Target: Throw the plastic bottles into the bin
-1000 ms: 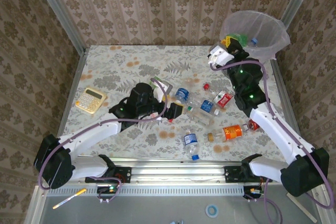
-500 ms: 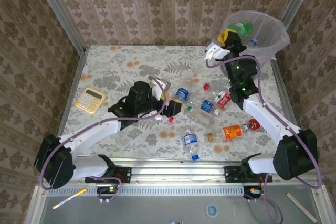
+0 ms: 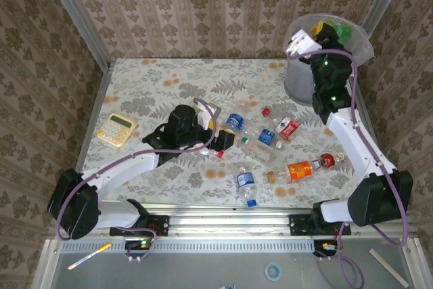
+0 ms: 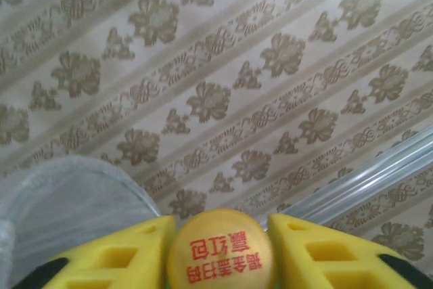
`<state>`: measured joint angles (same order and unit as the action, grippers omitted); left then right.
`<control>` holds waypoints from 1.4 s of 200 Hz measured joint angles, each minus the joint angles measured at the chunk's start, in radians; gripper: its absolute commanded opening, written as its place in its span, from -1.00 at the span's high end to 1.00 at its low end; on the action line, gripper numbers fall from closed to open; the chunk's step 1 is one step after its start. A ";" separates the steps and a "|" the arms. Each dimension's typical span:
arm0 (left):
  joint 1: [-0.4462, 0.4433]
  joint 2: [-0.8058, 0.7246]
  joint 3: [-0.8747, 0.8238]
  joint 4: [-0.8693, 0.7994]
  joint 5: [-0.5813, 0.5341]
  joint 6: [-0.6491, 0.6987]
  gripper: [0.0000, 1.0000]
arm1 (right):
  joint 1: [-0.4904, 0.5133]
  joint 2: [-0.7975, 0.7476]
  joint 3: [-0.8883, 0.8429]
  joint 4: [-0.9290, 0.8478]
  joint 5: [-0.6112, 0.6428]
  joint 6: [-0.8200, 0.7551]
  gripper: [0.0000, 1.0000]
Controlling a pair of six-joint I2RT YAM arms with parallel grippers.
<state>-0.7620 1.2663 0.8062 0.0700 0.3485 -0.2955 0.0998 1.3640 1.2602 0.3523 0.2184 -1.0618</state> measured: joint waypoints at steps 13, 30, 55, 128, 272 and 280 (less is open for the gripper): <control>0.004 0.000 0.000 0.000 0.004 0.000 -1.00 | -0.013 0.006 0.034 -0.076 0.002 0.015 -0.39; 0.006 0.000 0.000 0.000 0.004 0.000 -1.00 | -0.014 0.004 0.037 -0.140 -0.001 0.022 -0.62; 0.006 0.000 0.000 -0.001 0.007 -0.001 -1.00 | -0.014 0.003 0.033 -0.190 -0.005 0.034 -0.76; 0.010 0.000 0.000 -0.009 0.004 -0.019 -1.00 | -0.014 -0.071 0.018 -0.259 -0.039 0.102 -1.00; 0.119 0.013 0.002 -0.225 -0.153 -0.133 -1.00 | -0.014 -0.291 -0.073 -0.462 -0.261 0.367 -1.00; 0.130 0.017 0.002 -0.234 -0.156 -0.150 -1.00 | -0.014 -0.299 -0.080 -0.468 -0.273 0.382 -1.00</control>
<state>-0.6315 1.2831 0.8078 -0.1642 0.1928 -0.4458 0.0860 1.0653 1.1805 -0.1158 -0.0544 -0.6796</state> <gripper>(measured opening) 0.997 0.999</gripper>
